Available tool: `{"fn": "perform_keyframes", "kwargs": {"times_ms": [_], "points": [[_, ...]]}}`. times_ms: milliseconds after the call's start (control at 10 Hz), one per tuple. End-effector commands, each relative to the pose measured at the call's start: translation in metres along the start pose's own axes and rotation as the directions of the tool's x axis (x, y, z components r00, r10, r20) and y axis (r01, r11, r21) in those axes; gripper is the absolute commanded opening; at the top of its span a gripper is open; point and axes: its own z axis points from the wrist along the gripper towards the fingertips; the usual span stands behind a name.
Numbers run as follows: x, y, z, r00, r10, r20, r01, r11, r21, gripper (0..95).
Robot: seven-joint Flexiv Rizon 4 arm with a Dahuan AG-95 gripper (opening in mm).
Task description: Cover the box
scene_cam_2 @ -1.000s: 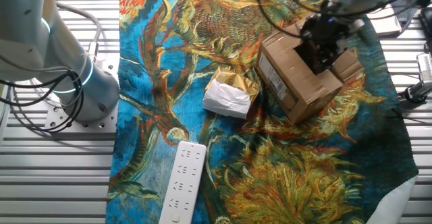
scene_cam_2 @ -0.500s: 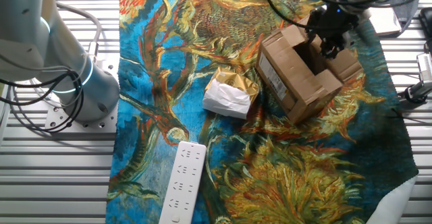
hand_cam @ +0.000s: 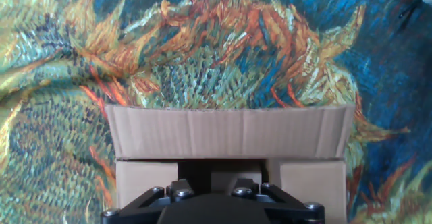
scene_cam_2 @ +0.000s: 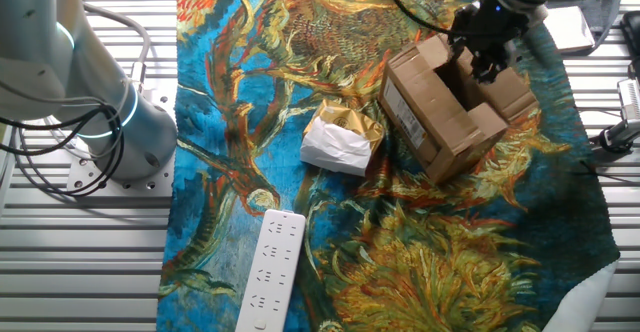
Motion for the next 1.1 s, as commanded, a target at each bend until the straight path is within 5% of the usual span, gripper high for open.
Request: {"fn": "perform_keyframes", "kwargs": {"times_ms": [100,400,700,900,1000,1100], "points": [[0.007,0.000,-0.005,1.000,-0.006,-0.010,0.006,1.000,-0.002,38.0],[0.024,0.001,-0.005,1.000,-0.007,-0.029,0.006,1.000,-0.011,38.0],[0.043,0.003,0.018,1.000,-0.009,-0.015,0.009,1.000,-0.018,38.0],[0.042,-0.008,0.032,1.000,-0.020,0.002,0.020,0.999,-0.035,38.0],[0.041,-0.013,0.040,1.000,-0.026,0.006,0.026,0.999,-0.040,57.0],[0.041,-0.013,0.042,1.000,-0.025,0.009,0.026,0.999,-0.042,57.0]]}}
